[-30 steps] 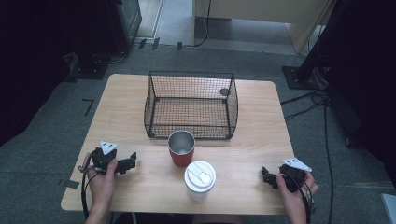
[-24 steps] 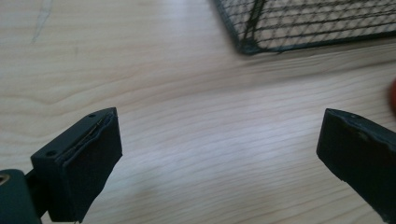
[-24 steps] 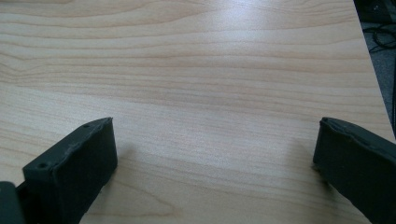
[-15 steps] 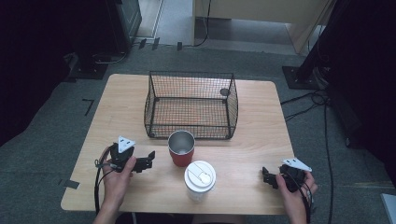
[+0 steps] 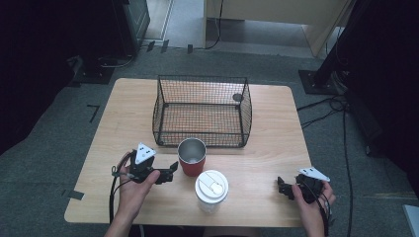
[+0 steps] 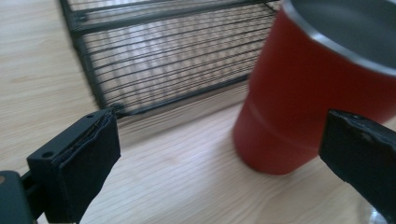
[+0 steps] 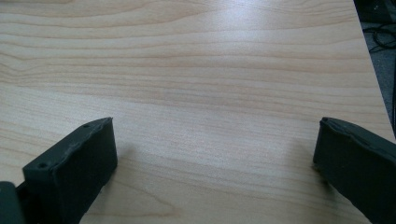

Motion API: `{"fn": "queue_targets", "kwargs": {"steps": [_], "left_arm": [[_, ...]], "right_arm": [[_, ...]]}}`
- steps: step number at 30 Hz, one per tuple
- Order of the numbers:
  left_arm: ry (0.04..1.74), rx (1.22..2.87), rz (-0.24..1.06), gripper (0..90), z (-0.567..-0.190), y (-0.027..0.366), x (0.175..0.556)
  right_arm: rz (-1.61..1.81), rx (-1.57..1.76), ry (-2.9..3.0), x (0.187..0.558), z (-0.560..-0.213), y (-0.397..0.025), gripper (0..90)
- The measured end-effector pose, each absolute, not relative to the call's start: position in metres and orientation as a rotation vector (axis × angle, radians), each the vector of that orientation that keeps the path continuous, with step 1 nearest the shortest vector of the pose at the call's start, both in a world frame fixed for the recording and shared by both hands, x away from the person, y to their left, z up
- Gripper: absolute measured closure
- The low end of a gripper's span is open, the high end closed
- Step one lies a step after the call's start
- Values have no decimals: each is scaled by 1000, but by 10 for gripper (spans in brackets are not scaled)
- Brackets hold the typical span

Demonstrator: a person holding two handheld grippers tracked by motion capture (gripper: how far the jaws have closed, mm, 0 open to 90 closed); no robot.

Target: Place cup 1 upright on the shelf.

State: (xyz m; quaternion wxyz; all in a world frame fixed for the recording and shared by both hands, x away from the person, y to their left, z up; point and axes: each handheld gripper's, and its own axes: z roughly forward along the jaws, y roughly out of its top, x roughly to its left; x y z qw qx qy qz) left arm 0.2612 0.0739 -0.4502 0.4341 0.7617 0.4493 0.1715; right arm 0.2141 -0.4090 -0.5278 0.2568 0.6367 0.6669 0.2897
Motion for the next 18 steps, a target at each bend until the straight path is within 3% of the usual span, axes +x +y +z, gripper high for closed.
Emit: {"fn": "queue_targets", "kwargs": {"steps": [18], "left_arm": [[1021,1999,388,0,-457,37,260]], "right_arm": [[786,1727,1810,214,-528,-409,0]]}}
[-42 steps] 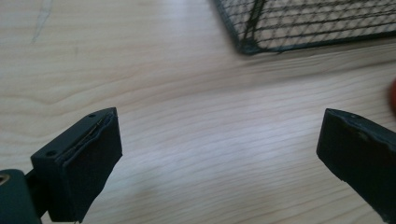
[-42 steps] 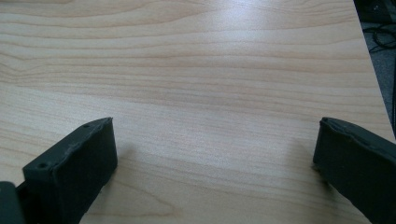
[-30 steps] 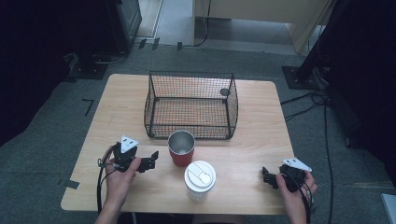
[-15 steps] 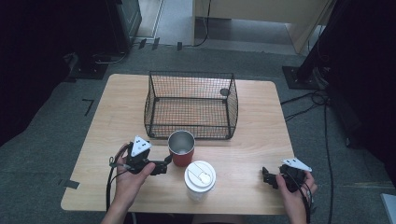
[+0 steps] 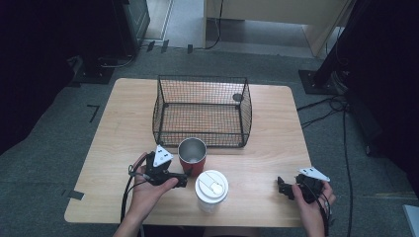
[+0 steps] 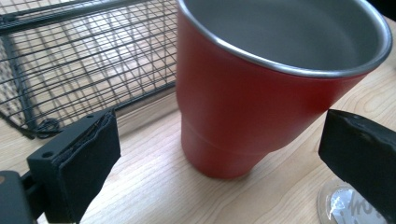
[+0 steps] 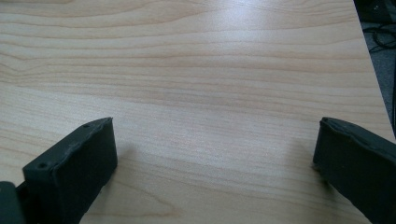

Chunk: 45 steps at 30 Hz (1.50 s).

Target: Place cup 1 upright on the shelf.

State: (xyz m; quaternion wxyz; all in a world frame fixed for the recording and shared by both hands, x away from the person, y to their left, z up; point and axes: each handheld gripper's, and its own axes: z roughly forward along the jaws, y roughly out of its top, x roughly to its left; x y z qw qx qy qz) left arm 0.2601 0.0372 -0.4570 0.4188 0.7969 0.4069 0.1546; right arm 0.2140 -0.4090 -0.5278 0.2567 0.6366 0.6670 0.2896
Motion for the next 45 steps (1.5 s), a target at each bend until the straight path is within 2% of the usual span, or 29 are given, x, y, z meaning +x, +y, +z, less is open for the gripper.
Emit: {"fn": "queue_targets", "kwargs": {"steps": [16,27,34,37,45], "left_arm": [[938,2023,408,0,-447,17,277],[956,2000,372,0,-440,5,287],[950,2048,393,6,-439,-5,290],[959,2046,423,64,-440,-6,291],[965,2026,461,74,-442,-2,291]], "right_arm": [[786,1725,1811,214,-528,-409,0],[786,1726,1811,214,-528,-409,0],[786,1728,1812,215,-528,-409,0],[787,1725,1813,215,-528,-409,0],[787,1725,1813,216,-528,-409,0]]}}
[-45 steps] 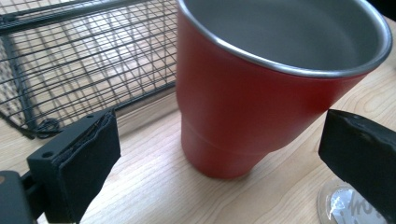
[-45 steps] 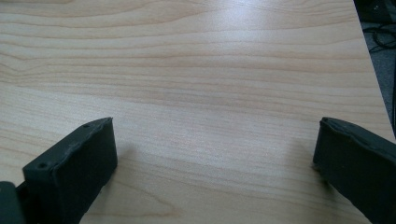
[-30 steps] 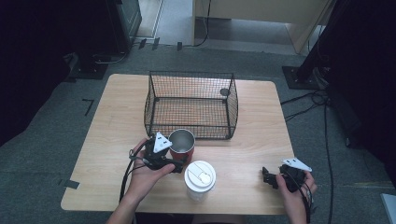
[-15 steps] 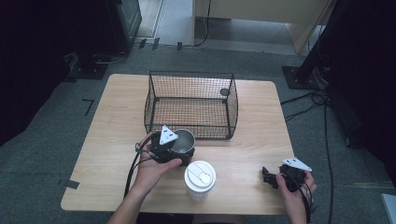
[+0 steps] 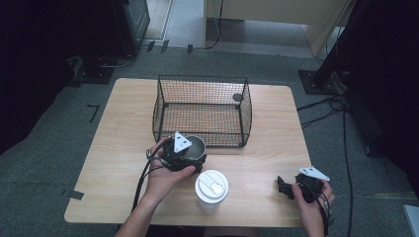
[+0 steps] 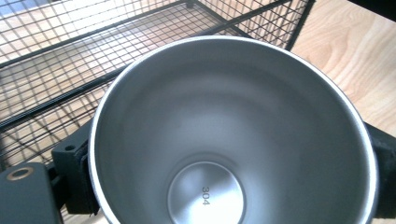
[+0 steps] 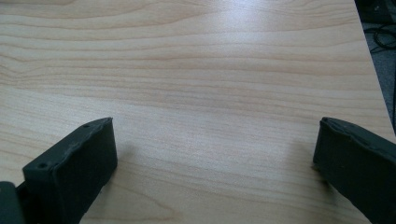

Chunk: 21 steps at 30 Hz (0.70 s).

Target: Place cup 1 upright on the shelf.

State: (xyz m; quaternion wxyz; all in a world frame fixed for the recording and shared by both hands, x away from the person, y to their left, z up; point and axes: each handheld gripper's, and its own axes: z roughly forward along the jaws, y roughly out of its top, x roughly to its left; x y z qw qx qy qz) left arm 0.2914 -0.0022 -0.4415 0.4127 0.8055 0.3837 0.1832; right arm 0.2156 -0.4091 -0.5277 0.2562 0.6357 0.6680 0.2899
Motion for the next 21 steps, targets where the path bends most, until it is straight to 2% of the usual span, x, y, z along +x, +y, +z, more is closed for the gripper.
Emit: {"fn": "queue_targets", "kwargs": {"steps": [13,21], "left_arm": [[951,1870,547,76,-429,8,284],[913,1724,664,76,-419,13,278]], "right_arm": [[787,1722,1814,216,-528,-409,0],[787,1724,1813,216,-528,-409,0]]}}
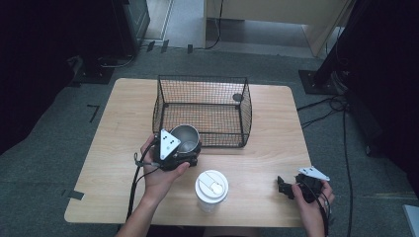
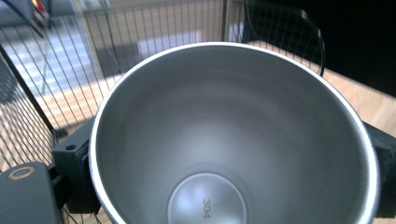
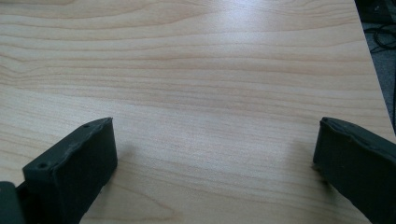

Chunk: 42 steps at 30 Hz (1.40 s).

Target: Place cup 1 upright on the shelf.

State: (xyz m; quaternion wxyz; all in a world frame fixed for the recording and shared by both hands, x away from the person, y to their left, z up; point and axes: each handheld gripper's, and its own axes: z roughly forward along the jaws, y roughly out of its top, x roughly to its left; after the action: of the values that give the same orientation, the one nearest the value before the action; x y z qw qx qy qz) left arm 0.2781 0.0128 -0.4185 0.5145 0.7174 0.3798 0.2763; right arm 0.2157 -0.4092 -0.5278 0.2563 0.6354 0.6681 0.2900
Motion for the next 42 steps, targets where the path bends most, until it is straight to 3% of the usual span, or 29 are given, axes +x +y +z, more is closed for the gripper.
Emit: {"fn": "queue_targets", "kwargs": {"steps": [25,42], "left_arm": [[786,1367,894,77,-393,19,278],[759,1261,919,77,-382,17,303]], "right_arm": [[789,1725,1811,216,-528,-409,0],[789,1725,1811,216,-528,-409,0]]}}
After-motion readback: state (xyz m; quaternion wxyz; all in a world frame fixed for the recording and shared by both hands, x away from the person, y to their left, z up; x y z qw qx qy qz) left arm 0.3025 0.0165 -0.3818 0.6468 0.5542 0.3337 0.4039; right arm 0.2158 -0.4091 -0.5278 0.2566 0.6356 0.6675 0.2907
